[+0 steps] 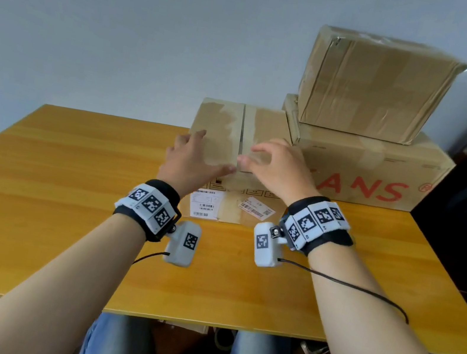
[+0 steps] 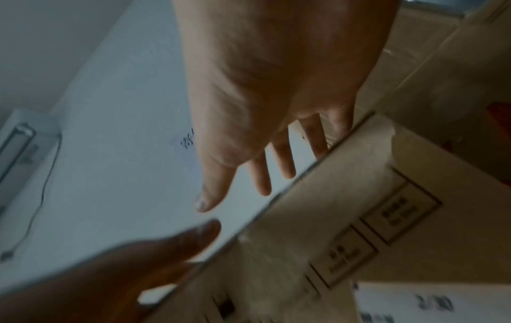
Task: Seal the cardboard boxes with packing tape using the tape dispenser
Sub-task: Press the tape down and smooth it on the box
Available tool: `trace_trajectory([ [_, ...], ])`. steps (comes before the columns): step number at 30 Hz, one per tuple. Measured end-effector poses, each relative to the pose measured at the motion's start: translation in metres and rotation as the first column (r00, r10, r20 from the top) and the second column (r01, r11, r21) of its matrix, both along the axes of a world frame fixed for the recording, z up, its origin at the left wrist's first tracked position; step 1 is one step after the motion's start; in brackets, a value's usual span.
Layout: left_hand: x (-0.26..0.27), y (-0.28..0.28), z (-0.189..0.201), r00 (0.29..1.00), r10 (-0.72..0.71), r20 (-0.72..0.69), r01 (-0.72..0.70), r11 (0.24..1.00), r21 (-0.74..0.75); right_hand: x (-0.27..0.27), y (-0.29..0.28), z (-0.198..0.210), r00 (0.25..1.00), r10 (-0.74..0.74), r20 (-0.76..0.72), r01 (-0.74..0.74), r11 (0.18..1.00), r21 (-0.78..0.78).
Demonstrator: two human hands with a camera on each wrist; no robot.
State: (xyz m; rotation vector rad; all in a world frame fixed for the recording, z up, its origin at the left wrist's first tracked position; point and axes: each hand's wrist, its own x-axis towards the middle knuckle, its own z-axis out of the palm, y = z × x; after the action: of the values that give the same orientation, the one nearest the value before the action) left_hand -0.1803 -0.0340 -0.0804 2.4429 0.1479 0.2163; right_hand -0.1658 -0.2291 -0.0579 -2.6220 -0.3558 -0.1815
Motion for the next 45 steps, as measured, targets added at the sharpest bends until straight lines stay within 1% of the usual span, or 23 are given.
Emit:
trace_trajectory([
  [3,0.002,-0.004,-0.005,0.997,0.069,-0.026,-0.07,0.997,-0.039,0.005,0.01,-0.009,0.995,-0.097,-0.013,0.093,0.981,-0.172],
  [5,0.002,-0.002,-0.006,0.996,0.073,-0.042,-0.075,0.995,-0.058,0.006,0.011,-0.013,0.991,-0.136,-0.006,0.132,0.968,-0.214],
  [9,0.004,0.008,-0.011,0.996,0.087,0.001,-0.086,0.983,-0.163,0.008,0.011,-0.014,0.985,-0.166,-0.043,0.155,0.972,-0.178],
  [12,0.002,0.01,-0.012,0.991,0.132,-0.026,-0.134,0.967,-0.218,0.007,0.017,-0.012,0.977,-0.2,-0.077,0.185,0.968,-0.17],
  [15,0.003,0.013,-0.017,0.981,0.19,-0.034,-0.191,0.926,-0.325,0.003,0.027,-0.015,0.971,-0.235,-0.033,0.222,0.948,-0.228],
  [17,0.005,0.015,-0.018,0.981,0.191,-0.045,-0.193,0.902,-0.386,0.003,0.03,-0.019,0.97,-0.243,-0.005,0.235,0.943,-0.235],
  [21,0.007,0.015,-0.02,0.978,0.207,-0.03,-0.2,0.885,-0.42,0.004,0.029,-0.021,0.971,-0.237,0.004,0.233,0.951,-0.202],
  [25,0.007,0.019,-0.025,0.971,0.237,-0.007,-0.211,0.848,-0.486,0.003,0.026,-0.02,0.974,-0.228,0.004,0.225,0.958,-0.181],
  [31,0.007,0.033,-0.032,0.972,0.235,0.01,-0.185,0.793,-0.581,0.003,0.025,-0.021,0.977,-0.213,0.011,0.212,0.959,-0.189],
  [35,0.003,0.043,-0.032,0.982,0.187,0.007,-0.14,0.758,-0.637,0.004,0.025,-0.023,0.979,-0.203,0.013,0.202,0.963,-0.18],
  [37,0.0,0.048,-0.031,0.987,0.154,-0.051,-0.148,0.724,-0.673,0.005,0.024,-0.022,0.979,-0.205,0.015,0.205,0.963,-0.177],
  [40,-0.006,0.055,-0.03,0.968,0.125,-0.218,-0.248,0.621,-0.743,0.007,0.024,-0.023,0.978,-0.208,0.02,0.208,0.961,-0.18],
  [42,-0.009,0.058,-0.032,0.961,0.1,-0.259,-0.27,0.564,-0.78,0.008,0.024,-0.024,0.977,-0.212,0.018,0.211,0.96,-0.185],
  [43,-0.01,0.059,-0.033,0.965,0.089,-0.247,-0.253,0.567,-0.784,0.008,0.024,-0.024,0.977,-0.214,0.018,0.213,0.959,-0.185],
  [45,-0.011,0.059,-0.033,0.978,0.071,-0.196,-0.199,0.599,-0.776,0.008,0.024,-0.024,0.976,-0.218,0.022,0.218,0.959,-0.179],
])
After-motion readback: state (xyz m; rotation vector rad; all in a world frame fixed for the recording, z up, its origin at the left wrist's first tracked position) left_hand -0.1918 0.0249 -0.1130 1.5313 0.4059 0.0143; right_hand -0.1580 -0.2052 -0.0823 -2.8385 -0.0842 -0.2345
